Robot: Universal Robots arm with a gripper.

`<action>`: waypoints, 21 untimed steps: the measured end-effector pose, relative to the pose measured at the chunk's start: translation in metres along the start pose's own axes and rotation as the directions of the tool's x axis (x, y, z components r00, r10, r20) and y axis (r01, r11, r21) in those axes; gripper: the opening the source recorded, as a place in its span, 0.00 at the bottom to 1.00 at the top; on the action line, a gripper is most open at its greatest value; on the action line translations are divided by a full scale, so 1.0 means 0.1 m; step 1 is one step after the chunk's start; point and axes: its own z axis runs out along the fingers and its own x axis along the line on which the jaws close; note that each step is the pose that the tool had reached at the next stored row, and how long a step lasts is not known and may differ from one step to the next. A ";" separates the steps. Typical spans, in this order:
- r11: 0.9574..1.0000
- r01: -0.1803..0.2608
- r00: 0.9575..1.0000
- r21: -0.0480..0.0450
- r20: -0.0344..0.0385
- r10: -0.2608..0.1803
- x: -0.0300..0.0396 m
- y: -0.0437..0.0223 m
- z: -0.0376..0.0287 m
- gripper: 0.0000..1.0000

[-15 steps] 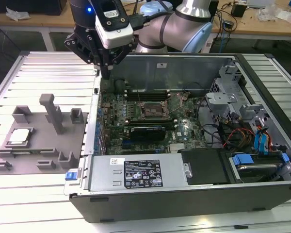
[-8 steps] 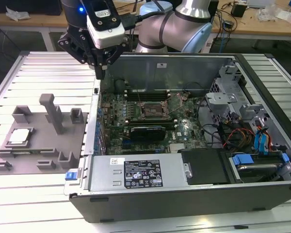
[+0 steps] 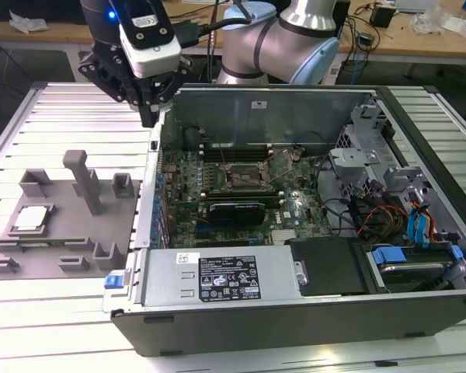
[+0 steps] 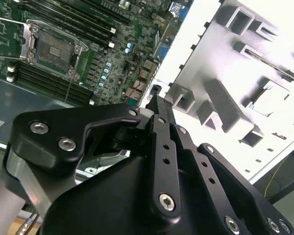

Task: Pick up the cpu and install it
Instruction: 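Reach for the cpu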

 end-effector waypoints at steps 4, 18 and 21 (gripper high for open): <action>1.000 0.000 1.000 0.000 0.000 0.000 0.058 -0.004 -0.002 0.11; 1.000 0.000 1.000 0.000 0.000 0.000 0.238 -0.016 -0.007 0.11; 1.000 0.000 1.000 0.000 0.001 0.000 0.291 -0.020 -0.007 0.11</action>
